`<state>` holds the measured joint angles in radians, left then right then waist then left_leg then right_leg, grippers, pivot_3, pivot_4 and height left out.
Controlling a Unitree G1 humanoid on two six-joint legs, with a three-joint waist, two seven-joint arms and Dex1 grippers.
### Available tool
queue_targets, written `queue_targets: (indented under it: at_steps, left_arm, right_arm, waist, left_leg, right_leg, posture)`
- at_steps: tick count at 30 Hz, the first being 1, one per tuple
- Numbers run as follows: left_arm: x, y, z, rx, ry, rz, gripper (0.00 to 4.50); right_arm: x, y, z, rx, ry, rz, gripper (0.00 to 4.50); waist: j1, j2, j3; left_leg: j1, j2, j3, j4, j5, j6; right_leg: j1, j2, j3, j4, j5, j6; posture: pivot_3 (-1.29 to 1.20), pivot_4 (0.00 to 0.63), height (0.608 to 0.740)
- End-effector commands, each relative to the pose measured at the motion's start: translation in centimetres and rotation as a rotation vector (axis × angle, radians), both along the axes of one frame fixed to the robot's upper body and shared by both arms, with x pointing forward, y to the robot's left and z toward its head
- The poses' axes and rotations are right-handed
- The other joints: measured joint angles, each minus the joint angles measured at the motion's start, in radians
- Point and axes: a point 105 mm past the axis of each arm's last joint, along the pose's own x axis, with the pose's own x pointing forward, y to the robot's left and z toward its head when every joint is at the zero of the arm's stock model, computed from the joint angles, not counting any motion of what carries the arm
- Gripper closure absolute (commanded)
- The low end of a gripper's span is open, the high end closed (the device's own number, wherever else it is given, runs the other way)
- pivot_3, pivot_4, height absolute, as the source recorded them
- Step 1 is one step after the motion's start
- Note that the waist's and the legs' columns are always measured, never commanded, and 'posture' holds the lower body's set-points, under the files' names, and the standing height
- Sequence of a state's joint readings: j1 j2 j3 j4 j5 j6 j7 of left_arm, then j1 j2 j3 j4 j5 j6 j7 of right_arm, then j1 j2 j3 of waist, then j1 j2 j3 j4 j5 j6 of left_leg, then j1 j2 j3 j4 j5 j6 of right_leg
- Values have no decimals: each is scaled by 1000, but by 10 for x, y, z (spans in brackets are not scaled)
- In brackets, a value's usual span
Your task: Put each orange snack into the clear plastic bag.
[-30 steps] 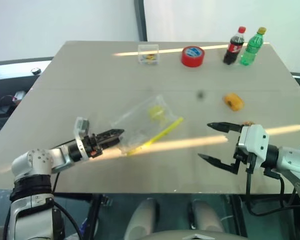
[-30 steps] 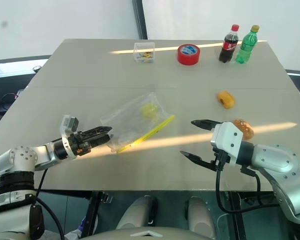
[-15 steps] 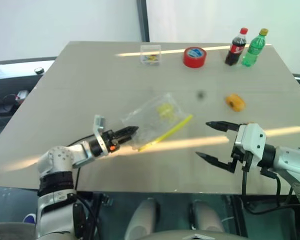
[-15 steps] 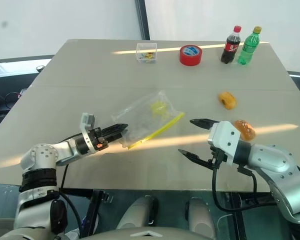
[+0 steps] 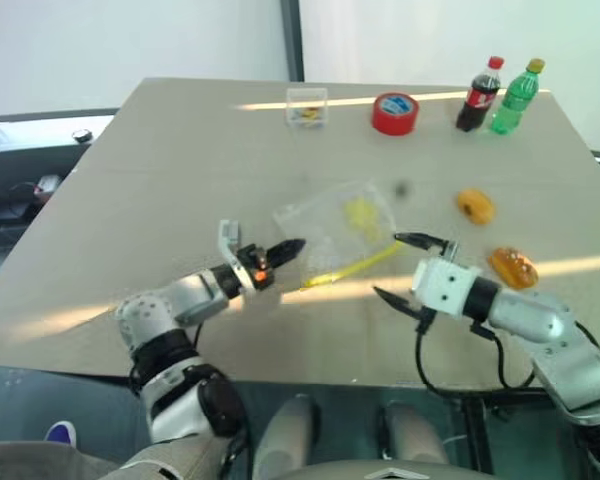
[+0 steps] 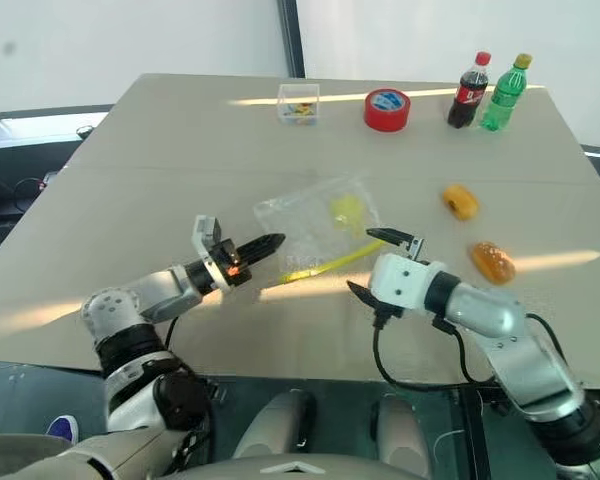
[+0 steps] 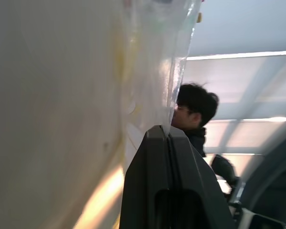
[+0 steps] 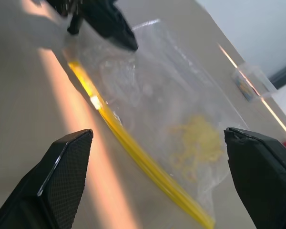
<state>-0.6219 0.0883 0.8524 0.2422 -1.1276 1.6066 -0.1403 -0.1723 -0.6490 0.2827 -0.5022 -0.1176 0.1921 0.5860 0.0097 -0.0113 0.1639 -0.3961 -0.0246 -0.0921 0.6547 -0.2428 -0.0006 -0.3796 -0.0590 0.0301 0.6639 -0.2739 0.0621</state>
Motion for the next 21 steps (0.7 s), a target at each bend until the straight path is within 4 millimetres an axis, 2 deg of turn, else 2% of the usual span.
queue_targets:
  at_steps: [1, 5, 11, 17, 19, 21]
  left_arm:
    - [5, -4, 33, -49, -84, 11, 4483]
    - [10, -9, 50, -73, -100, 25, 4483]
    - [8, -10, 60, -107, -51, 52, 4483]
    - [5, -10, 62, -107, -34, 77, 4483]
    - [5, -10, 63, -108, -40, 85, 4500]
    - [4, -10, 64, -107, -45, 93, 4500]
  right_arm:
    - [19, 8, 2, -60, -168, -61, 0]
    - [43, 14, -12, -129, -268, -132, 0]
    - [76, 25, -15, -135, -390, -234, 0]
    - [105, 37, -19, -18, -359, -311, 0]
    - [110, 40, -19, 13, -346, -316, 537]
    - [114, 41, -18, 34, -347, -318, 1357]
  waist:
    - [-6, -2, 1]
    - [-13, -3, 1]
    - [-20, -3, 1]
    - [-23, -4, 1]
    - [-24, -4, 1]
    - [-23, -4, 1]
  left_leg:
    - [-1, 0, 0, 0, 0, 0]
    - [-1, 0, 0, -1, 1, -1]
    - [-1, 0, 2, -2, 1, -2]
    - [-1, 0, 3, -2, 2, -3]
    - [-1, -1, 4, -1, 2, -3]
    - [-1, -1, 4, -2, 2, -3]
  right_leg:
    - [-1, 0, 0, 0, 0, 0]
    - [-2, 0, 1, 0, 0, 0]
    - [-4, 0, 3, 2, 0, 0]
    - [-6, 2, 5, 4, 0, -1]
    - [-6, 2, 6, 4, 0, -1]
    - [-6, 2, 6, 4, 0, -1]
  posture:
    - [0, 150, 740]
    - [0, 150, 740]
    - [0, 150, 740]
    - [0, 150, 740]
    - [0, 150, 740]
    - [0, 150, 740]
